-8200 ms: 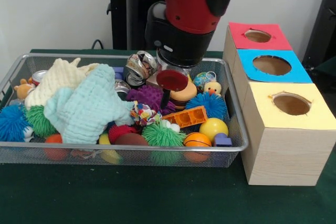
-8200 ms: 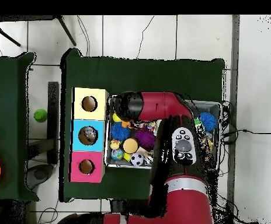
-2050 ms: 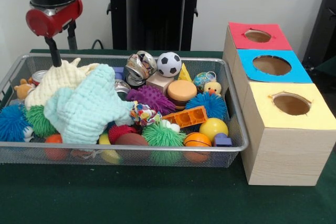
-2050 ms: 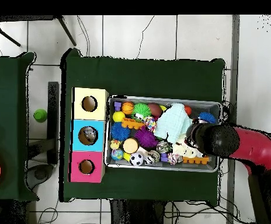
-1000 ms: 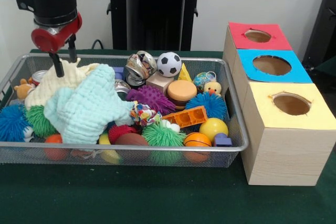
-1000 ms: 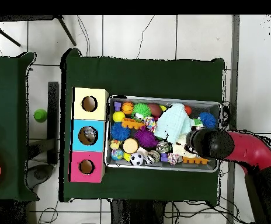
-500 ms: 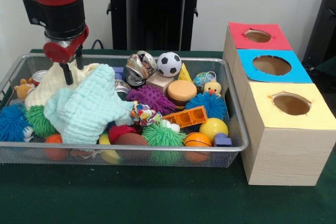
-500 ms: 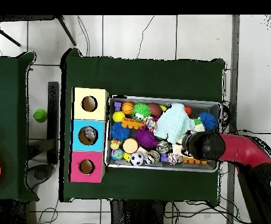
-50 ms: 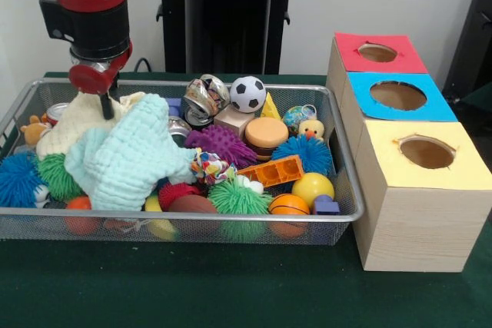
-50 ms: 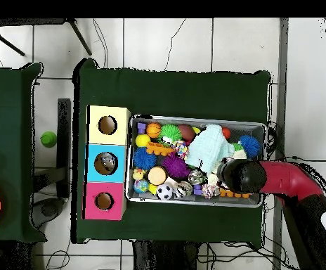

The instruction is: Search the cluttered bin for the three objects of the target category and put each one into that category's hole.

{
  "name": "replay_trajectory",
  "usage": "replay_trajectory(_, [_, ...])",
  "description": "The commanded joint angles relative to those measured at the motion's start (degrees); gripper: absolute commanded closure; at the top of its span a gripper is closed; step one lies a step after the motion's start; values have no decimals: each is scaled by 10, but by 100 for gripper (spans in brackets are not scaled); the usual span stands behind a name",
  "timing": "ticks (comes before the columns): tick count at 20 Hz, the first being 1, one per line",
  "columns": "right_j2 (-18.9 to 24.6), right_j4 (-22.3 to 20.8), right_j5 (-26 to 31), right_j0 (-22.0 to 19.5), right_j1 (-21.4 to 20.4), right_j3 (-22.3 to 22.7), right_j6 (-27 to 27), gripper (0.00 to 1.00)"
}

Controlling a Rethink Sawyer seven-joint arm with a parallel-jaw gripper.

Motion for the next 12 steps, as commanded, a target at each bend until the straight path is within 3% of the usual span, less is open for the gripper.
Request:
replay_trajectory(1, [5, -35, -27, 5, 14, -1, 20, 100])
replay_trajectory(7, [17, -25, -26, -10, 19, -3, 12, 100])
replay_trajectory(12, [77, 54, -38, -50, 10, 35, 28, 100])
